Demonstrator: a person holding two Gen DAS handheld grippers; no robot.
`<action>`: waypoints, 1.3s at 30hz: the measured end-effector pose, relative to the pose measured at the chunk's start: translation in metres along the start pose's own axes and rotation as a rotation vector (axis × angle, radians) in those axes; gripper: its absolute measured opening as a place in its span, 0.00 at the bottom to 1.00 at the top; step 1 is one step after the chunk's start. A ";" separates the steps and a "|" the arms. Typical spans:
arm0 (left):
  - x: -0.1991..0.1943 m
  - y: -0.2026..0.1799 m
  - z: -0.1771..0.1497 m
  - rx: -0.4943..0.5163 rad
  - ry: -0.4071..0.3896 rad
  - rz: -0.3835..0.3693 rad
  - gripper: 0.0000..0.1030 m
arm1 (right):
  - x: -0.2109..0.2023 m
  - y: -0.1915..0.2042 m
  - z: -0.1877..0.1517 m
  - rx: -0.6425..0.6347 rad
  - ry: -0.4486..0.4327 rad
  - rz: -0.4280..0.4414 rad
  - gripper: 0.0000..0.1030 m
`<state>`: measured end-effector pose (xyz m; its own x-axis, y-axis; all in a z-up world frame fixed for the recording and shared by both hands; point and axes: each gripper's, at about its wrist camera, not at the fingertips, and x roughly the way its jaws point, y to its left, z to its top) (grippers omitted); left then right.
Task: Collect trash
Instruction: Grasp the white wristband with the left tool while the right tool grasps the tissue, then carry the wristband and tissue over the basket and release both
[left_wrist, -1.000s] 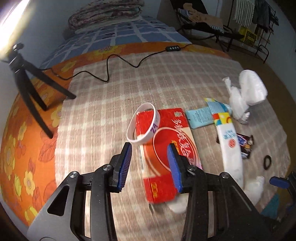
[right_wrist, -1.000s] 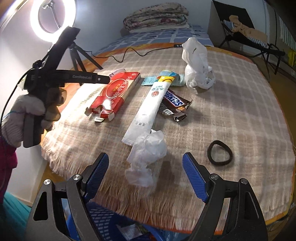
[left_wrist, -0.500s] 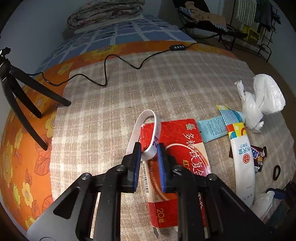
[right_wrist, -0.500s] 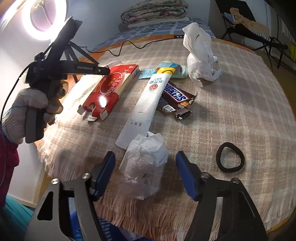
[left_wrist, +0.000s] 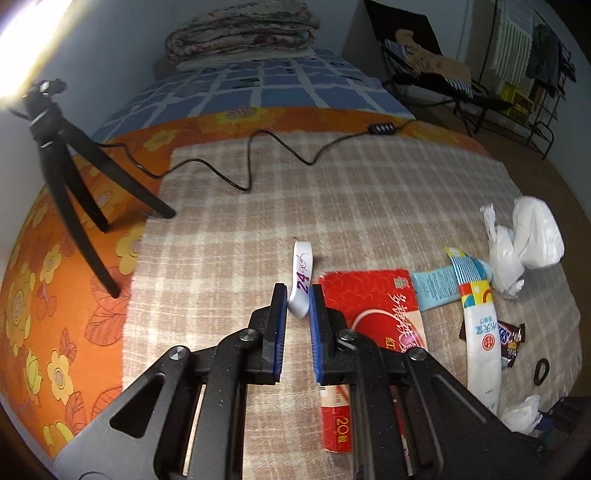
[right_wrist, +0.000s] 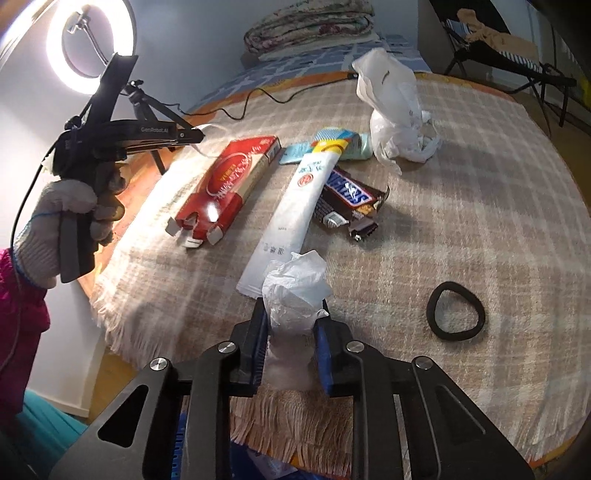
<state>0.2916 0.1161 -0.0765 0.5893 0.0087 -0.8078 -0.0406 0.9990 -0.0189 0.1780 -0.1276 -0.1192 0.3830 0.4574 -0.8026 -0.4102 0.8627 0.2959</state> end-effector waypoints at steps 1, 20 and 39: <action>-0.003 0.002 0.001 -0.006 -0.006 0.006 0.10 | -0.002 0.000 0.001 0.001 -0.005 0.002 0.20; -0.123 0.008 -0.044 -0.012 -0.084 -0.061 0.10 | -0.069 0.021 -0.011 -0.062 -0.088 0.037 0.20; -0.210 -0.048 -0.196 -0.006 0.011 -0.221 0.10 | -0.118 0.045 -0.091 -0.113 -0.041 0.064 0.20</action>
<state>0.0110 0.0572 -0.0213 0.5757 -0.2109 -0.7900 0.0836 0.9763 -0.1997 0.0391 -0.1623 -0.0577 0.3857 0.5212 -0.7613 -0.5243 0.8028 0.2839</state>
